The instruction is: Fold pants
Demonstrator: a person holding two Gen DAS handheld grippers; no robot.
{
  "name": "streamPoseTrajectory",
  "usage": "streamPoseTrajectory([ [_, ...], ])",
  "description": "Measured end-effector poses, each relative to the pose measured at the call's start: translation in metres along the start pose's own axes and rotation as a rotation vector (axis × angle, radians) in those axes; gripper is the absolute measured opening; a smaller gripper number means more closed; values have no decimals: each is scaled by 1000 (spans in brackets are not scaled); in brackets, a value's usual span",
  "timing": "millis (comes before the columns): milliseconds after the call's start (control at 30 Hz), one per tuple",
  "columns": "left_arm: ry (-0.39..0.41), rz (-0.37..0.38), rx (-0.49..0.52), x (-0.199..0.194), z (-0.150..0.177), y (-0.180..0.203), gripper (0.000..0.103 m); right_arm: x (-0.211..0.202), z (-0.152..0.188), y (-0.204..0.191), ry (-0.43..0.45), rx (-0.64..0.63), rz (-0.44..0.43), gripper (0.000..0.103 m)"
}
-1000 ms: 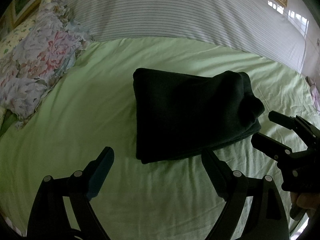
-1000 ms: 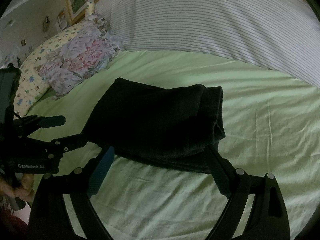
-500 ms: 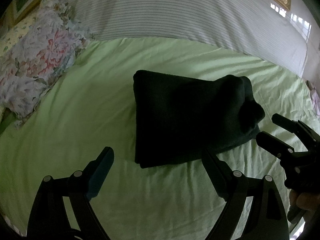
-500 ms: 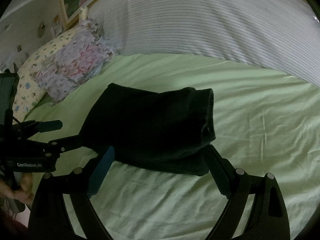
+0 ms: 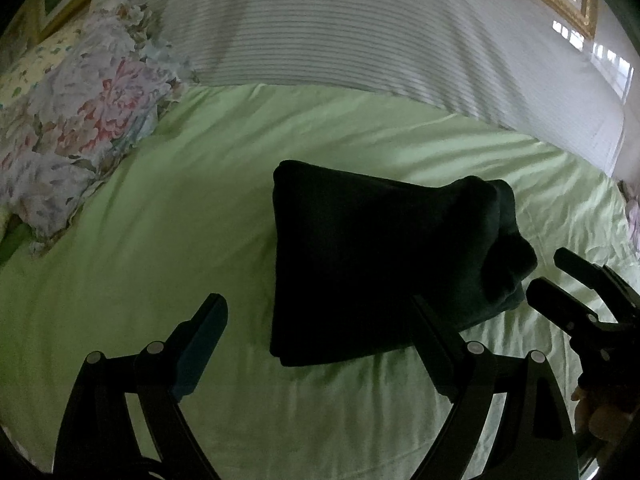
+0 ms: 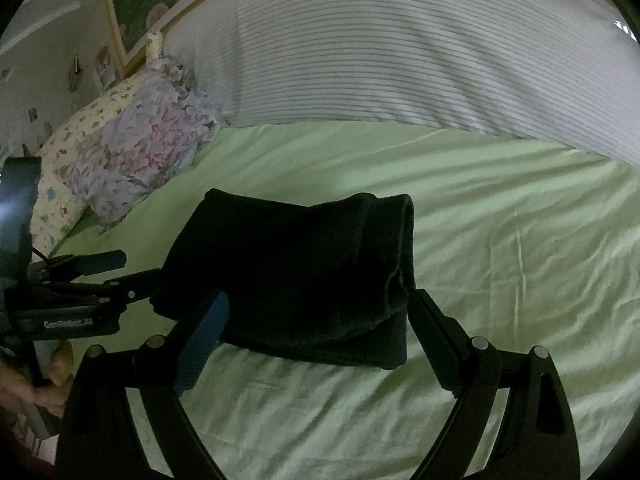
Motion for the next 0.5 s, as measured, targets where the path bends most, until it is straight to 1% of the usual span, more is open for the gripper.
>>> streamPoseTrajectory([
  [67, -1, 2, 6, -1, 1, 1, 90, 0, 1, 1, 0, 9, 1, 91],
  [167, 10, -16, 31, -1, 3, 5, 90, -1, 3, 2, 3, 25, 3, 91],
  [500, 0, -9, 37, -2, 4, 9, 90, -2, 4, 4, 7, 45, 2, 91],
])
Point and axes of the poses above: each gripper's, at about its wrist camera, not at the fingertips, and x roughly the way its jaws point, y to its right, z to its underside, the point moved 1 cm from there along x, roughly the way its jaws point, and after that the axes turned 14 degrees about -x, right-handed, at the moved point
